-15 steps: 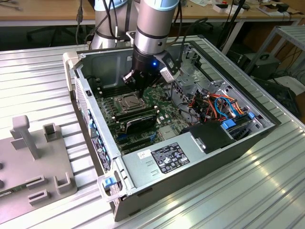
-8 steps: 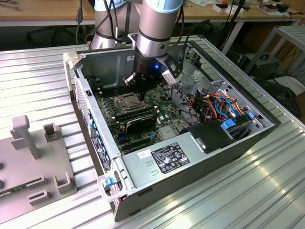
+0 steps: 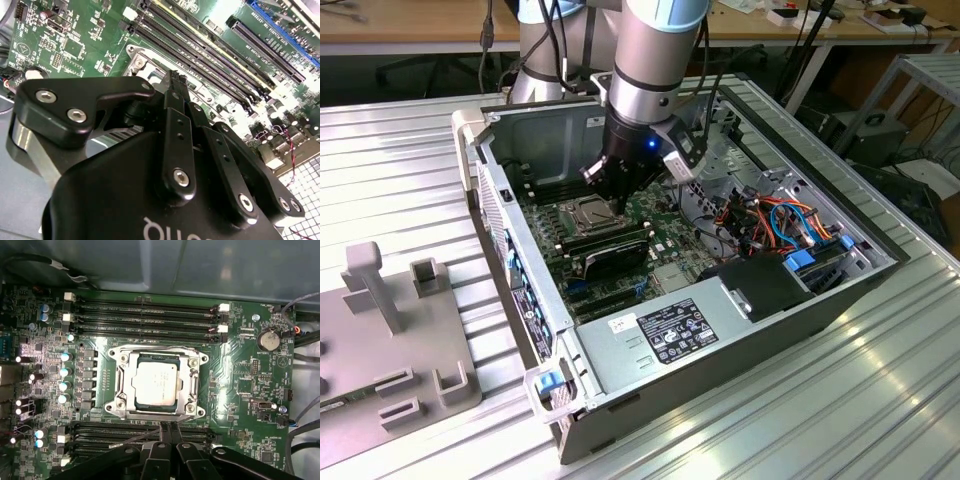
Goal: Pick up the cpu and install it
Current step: 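Install the second cpu locking lever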
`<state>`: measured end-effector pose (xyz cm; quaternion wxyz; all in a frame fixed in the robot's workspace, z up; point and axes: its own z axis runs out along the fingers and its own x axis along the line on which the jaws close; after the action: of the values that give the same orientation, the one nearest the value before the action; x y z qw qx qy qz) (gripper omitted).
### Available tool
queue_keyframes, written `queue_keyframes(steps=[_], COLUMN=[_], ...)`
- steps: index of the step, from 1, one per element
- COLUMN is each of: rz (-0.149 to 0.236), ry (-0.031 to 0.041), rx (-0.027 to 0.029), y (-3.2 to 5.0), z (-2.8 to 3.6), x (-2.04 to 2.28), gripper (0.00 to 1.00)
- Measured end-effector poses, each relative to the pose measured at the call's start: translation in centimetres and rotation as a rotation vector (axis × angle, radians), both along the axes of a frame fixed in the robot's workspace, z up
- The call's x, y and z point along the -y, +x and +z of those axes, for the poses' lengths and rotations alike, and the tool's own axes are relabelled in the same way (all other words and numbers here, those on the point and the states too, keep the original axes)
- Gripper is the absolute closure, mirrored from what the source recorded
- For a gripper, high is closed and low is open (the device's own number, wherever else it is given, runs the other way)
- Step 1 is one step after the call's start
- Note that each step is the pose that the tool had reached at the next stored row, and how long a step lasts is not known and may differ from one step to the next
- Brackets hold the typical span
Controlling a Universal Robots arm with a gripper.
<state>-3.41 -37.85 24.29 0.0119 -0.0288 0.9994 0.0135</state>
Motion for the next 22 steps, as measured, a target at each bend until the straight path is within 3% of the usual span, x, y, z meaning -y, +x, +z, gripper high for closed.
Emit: queue_keyframes(steps=[8,9,10,22], rz=[0.0,0.0,0.0,0.0], ry=[0.0,0.0,0.0,0.0], rx=[0.0,0.0,0.0016,0.0016], y=[0.01,-0.06,-0.47,-0.74], z=[0.0,0.0,0.0,0.0], x=[0.02,0.3,0.3,0.3], gripper=[0.89,0.89,0.89,0.89])
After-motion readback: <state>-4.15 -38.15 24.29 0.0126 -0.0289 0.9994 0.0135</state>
